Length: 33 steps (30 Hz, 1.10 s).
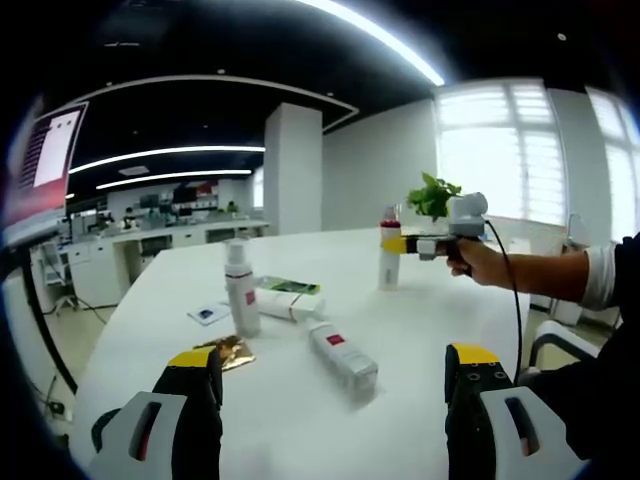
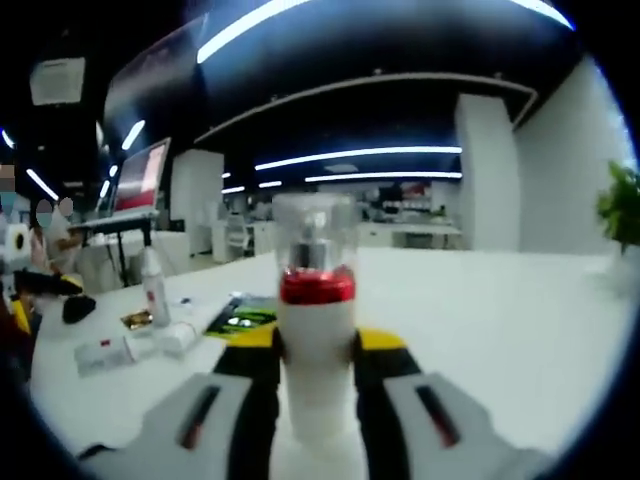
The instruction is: Arrange the skincare products in the storage area until every visible bottle or jar stands upright without overlapping.
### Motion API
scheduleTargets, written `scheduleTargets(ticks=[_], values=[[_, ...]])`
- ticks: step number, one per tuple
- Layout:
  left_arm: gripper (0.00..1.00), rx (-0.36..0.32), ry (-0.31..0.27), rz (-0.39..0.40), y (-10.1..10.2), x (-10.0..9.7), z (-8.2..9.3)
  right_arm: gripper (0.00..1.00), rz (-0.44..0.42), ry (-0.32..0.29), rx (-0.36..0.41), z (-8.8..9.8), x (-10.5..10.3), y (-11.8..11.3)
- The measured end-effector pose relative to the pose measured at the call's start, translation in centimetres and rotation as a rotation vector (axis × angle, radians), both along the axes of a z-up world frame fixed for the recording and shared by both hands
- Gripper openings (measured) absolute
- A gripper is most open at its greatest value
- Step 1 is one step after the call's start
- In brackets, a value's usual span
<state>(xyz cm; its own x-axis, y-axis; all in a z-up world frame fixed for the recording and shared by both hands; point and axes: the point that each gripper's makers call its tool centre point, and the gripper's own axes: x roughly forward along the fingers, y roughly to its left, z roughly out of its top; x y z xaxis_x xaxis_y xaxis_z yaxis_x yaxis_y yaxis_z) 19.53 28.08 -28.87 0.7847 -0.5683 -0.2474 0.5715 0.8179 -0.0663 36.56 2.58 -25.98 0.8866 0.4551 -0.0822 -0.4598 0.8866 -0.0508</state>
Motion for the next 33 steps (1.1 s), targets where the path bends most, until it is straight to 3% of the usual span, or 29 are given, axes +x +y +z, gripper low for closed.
scheduleTargets(ticks=[12, 33], values=[[0.94, 0.001, 0.001, -0.001, -0.1, 0.1, -0.1, 0.26, -0.119, -0.023, 0.013, -0.1, 0.8, -2.3], [0.94, -0.010, -0.003, 0.004, 0.0, 0.0, -0.1, 0.26, -0.323, -0.124, 0.022, 0.1, 0.6, -6.2]])
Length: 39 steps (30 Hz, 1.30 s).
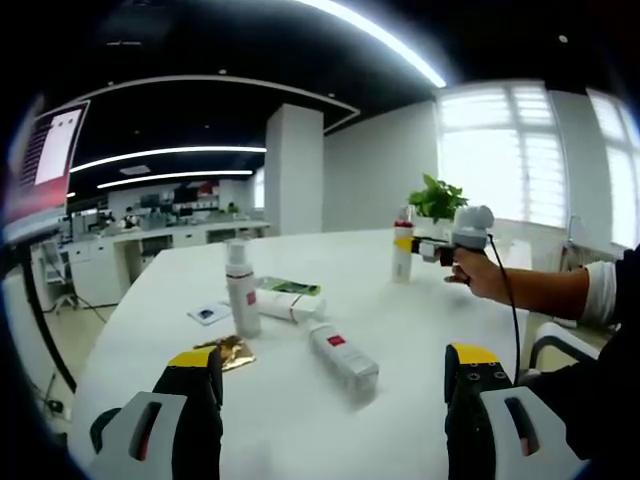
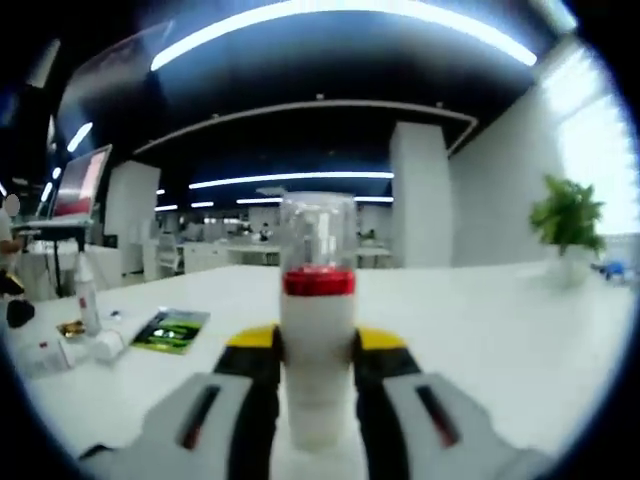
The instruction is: Arrange the skincare products in the storage area until every visible bottle or jar stands upright without overlapping.
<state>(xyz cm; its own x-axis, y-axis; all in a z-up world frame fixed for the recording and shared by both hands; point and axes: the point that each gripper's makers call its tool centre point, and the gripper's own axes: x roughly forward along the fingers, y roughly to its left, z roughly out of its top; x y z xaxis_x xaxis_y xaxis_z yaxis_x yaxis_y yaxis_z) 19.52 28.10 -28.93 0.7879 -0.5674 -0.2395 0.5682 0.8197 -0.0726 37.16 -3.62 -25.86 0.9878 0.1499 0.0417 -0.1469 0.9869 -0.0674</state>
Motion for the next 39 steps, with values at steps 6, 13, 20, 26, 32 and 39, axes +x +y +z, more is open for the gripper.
scheduleTargets(ticks=[6, 13, 20, 26, 32, 39], values=[[0.94, 0.000, 0.001, 0.001, 0.0, 0.0, -0.1, 0.26, -0.049, -0.022, -0.001, 0.1, -0.2, -1.2], [0.93, -0.010, -0.007, 0.008, 0.1, 0.1, 0.2, 0.26, -0.092, -0.025, 0.003, 0.0, -0.3, -2.0], [0.93, -0.013, -0.010, 0.012, 0.3, 0.0, 0.3, 0.26, -0.135, -0.052, -0.004, 0.1, -0.4, -2.5], [0.93, -0.016, -0.011, 0.014, 0.5, 0.0, 0.3, 0.26, -0.152, -0.061, -0.011, 0.2, -0.6, -2.9], [0.93, -0.015, -0.012, 0.019, 0.6, 0.0, 0.3, 0.26, -0.169, -0.064, -0.013, 0.2, -0.7, -3.3], [0.93, -0.015, -0.013, 0.017, 0.5, -0.1, 0.4, 0.26, -0.185, -0.066, -0.020, 0.2, -0.5, -3.9]])
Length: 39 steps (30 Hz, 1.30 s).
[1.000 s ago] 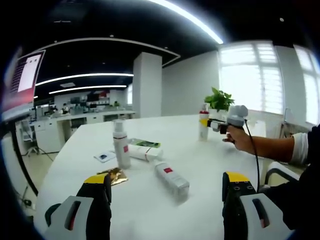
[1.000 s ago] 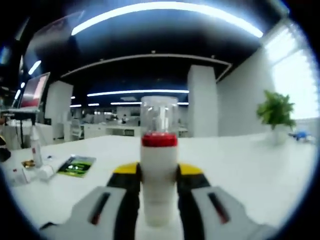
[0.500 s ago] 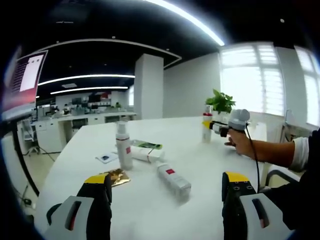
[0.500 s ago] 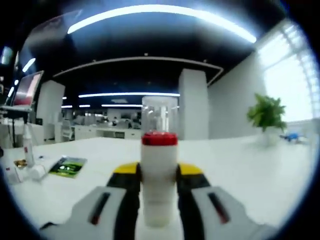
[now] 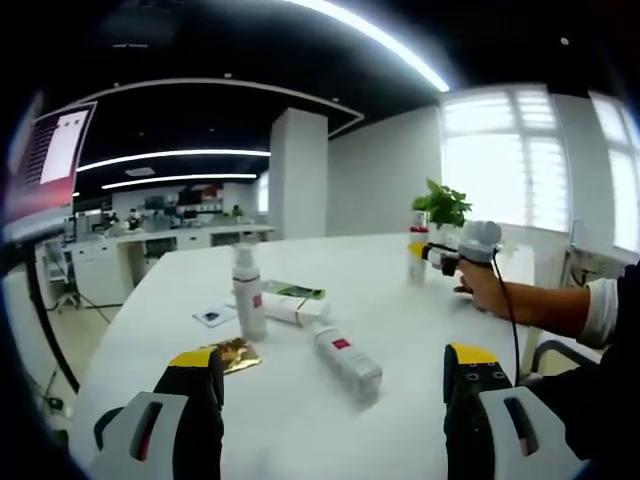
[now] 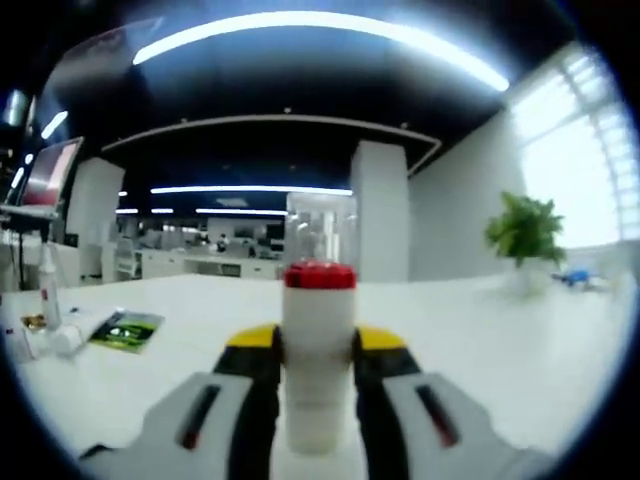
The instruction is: Arrange the skincare products in the storage area until every visible bottle or jar stands upright without overlapping.
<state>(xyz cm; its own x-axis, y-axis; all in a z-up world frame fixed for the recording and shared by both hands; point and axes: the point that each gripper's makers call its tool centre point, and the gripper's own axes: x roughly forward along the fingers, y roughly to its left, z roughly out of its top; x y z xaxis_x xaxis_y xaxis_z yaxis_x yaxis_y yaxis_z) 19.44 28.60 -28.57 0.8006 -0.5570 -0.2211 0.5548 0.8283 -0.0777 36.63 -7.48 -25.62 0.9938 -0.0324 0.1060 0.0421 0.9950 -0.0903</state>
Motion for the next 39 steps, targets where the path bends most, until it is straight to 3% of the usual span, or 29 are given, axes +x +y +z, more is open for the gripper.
scheduleTargets(ticks=[12, 25, 31, 39], values=[[0.92, 0.003, 0.000, -0.009, -0.5, 0.0, -0.2, 0.26, 0.005, -0.012, 0.018, 0.0, -0.3, 0.0], [0.92, -0.002, -0.003, -0.010, -0.4, -0.4, -0.1, 0.27, 0.000, -0.001, -0.035, -0.2, -0.8, 0.2], [0.92, -0.005, -0.004, -0.015, -0.5, -0.5, -0.1, 0.36, 0.019, -0.012, -0.010, 0.0, -0.5, 0.0], [0.92, -0.017, -0.002, -0.008, 0.0, -0.4, -0.3, 0.45, 0.023, -0.083, 0.031, 1.3, -1.4, -0.6]])
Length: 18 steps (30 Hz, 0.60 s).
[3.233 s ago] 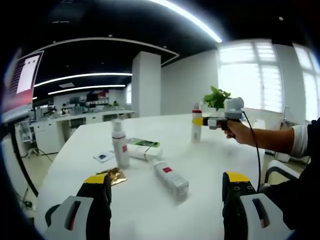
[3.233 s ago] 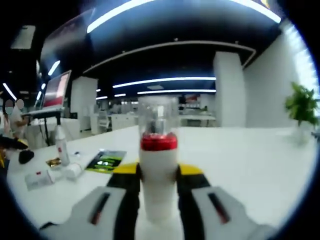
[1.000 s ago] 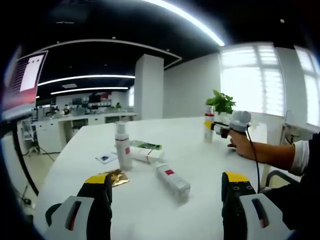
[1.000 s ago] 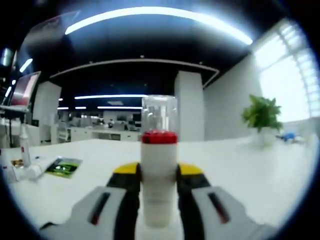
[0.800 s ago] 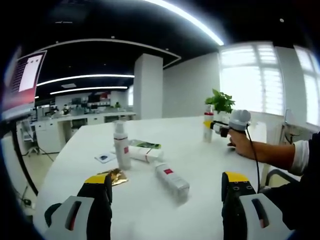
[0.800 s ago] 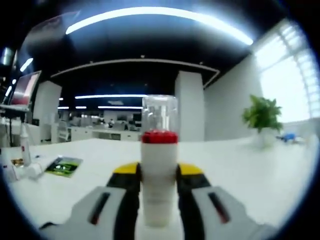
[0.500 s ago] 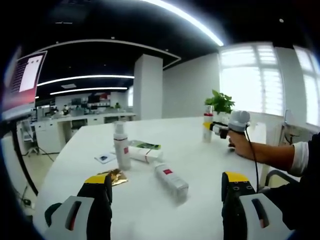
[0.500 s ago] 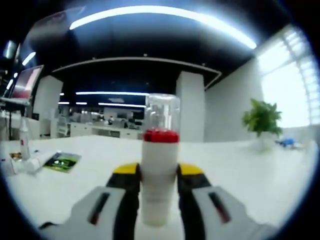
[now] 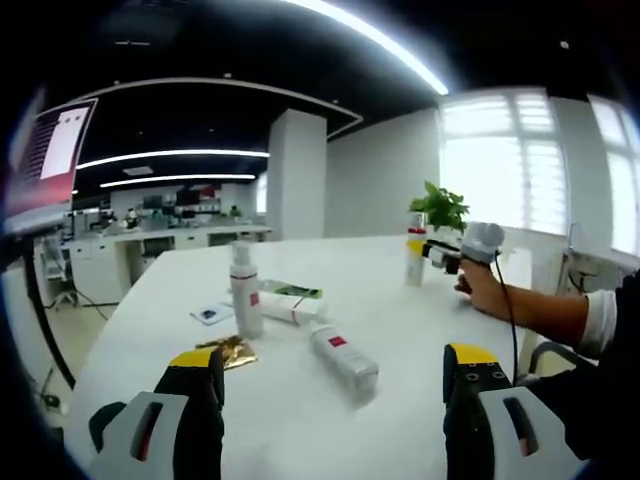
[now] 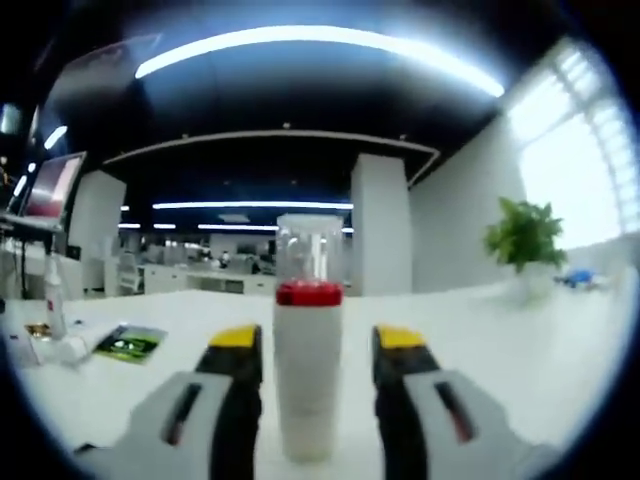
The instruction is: Arrange the skincare products in the storage area until every visible bottle or jar stands upright without overlapping.
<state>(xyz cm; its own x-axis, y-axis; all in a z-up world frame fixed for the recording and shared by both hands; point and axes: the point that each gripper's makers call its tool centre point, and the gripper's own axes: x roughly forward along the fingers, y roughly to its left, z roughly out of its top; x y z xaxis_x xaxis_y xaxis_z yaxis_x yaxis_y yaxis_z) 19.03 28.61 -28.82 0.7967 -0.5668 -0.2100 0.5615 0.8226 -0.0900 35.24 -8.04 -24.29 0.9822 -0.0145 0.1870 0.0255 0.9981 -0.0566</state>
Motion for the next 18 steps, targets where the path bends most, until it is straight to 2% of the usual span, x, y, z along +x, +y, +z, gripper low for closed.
scheduleTargets(ticks=[3, 7, 12, 15, 18], values=[[0.92, -0.004, -0.001, 0.006, 0.2, 0.0, 0.0, 0.49, 0.005, -0.029, 0.024, 0.5, -0.2, -0.2], [0.92, -0.005, -0.001, 0.009, 0.4, 0.0, 0.0, 0.49, 0.002, -0.047, 0.034, 0.9, -0.6, -0.3], [0.92, 0.002, 0.002, 0.008, 0.3, -0.3, -0.1, 0.60, 0.020, -0.061, 0.015, 1.5, -0.6, 0.4], [0.93, 0.002, 0.000, 0.007, 0.2, -0.4, 0.0, 0.61, 0.049, -0.100, -0.003, 2.4, -1.0, 1.2], [0.93, 0.003, 0.001, 0.006, 0.2, -0.5, 0.0, 0.67, 0.060, -0.141, -0.044, 3.4, -1.4, 2.0]])
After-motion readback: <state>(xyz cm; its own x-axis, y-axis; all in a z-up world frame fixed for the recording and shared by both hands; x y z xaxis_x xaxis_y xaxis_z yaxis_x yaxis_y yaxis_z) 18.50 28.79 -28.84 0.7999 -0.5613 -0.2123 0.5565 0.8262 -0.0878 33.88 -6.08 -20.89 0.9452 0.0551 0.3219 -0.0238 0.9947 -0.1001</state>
